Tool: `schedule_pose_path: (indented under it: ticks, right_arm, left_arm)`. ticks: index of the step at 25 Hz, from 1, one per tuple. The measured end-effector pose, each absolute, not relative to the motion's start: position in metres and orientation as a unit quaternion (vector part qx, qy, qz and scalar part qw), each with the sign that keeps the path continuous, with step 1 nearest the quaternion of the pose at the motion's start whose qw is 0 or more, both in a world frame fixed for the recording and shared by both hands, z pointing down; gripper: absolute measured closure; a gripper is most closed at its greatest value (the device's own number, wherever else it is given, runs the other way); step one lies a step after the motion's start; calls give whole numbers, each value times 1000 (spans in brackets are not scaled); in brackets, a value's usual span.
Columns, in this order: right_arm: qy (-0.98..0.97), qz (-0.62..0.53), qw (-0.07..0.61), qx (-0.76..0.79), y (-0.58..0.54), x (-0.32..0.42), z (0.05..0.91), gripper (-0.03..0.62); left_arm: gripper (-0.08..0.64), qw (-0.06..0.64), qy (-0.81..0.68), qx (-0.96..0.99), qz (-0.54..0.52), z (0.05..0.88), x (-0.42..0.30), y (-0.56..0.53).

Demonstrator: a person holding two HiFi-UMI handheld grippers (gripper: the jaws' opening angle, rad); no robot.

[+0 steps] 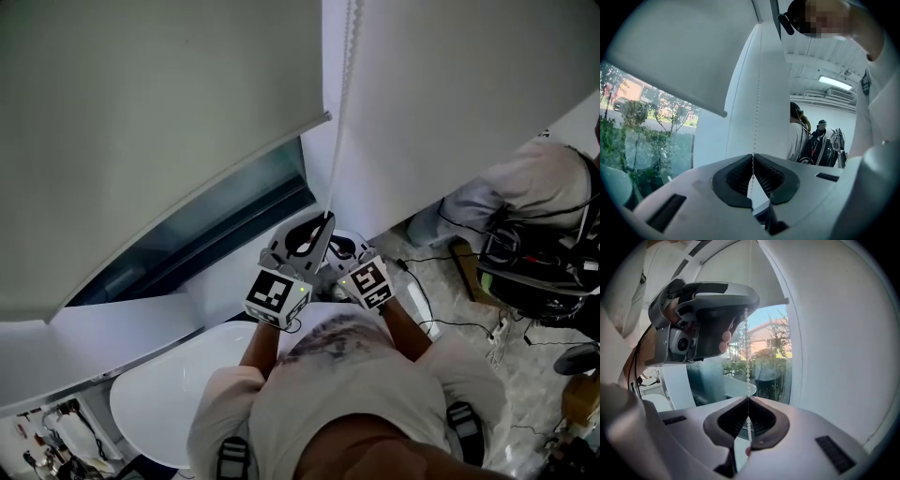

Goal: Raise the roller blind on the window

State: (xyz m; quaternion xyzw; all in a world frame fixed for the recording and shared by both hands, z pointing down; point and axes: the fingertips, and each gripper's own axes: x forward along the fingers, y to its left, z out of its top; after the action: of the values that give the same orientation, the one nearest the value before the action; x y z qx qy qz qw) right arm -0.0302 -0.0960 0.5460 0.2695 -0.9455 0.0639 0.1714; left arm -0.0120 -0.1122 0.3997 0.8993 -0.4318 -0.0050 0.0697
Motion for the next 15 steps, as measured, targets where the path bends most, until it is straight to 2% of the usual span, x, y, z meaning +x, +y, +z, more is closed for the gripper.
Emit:
schedule_pose_path:
  ticks: [10,15]
  right_arm:
    - [-944,90,187,258,-77,-34,563,529]
    - [-958,69,148,237,-64,-30,537,528]
  left_arm:
    - [548,80,-429,900,-4,419,-17,-100]
    - [546,70,-428,901,-5,415,-15,-98]
